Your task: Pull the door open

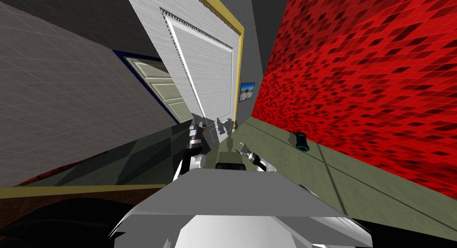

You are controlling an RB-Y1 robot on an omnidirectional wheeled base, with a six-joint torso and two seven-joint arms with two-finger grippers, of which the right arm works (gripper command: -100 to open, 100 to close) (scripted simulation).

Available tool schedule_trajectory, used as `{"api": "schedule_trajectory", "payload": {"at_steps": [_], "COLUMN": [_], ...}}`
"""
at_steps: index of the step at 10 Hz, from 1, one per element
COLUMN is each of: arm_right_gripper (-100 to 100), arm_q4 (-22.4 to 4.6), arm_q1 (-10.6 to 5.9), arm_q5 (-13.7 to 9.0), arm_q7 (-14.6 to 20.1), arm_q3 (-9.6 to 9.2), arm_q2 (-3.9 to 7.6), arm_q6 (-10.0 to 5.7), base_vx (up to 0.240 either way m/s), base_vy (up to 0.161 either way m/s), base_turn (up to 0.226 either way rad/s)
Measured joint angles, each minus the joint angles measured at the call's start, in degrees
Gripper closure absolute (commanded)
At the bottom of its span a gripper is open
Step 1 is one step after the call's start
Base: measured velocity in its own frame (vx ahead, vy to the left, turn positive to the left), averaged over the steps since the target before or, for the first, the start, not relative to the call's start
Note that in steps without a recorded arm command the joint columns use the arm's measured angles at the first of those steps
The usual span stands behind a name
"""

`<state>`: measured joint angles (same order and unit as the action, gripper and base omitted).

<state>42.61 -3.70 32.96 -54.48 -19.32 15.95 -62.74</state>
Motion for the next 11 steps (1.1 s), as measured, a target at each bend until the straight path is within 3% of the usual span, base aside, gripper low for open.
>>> {"api": "schedule_trajectory", "payload": {"at_steps": [6,8,11], "arm_right_gripper": [-100,-100,-100], "arm_q4": [0.0,-1.5,-1.2], "arm_q1": [0.0,-0.97,-0.87], "arm_q5": [0.0,-0.4,-0.4], "arm_q7": [0.0,-0.4,-0.5], "arm_q3": [0.0,0.6,0.66], "arm_q2": [0.0,-1.39,-1.69], "arm_q6": [0.02,1.28,2.02], "base_vx": [-0.002,0.012,-0.023], "base_vy": [0.005,0.03,0.005], "base_turn": [0.01,0.08,-0.009]}}
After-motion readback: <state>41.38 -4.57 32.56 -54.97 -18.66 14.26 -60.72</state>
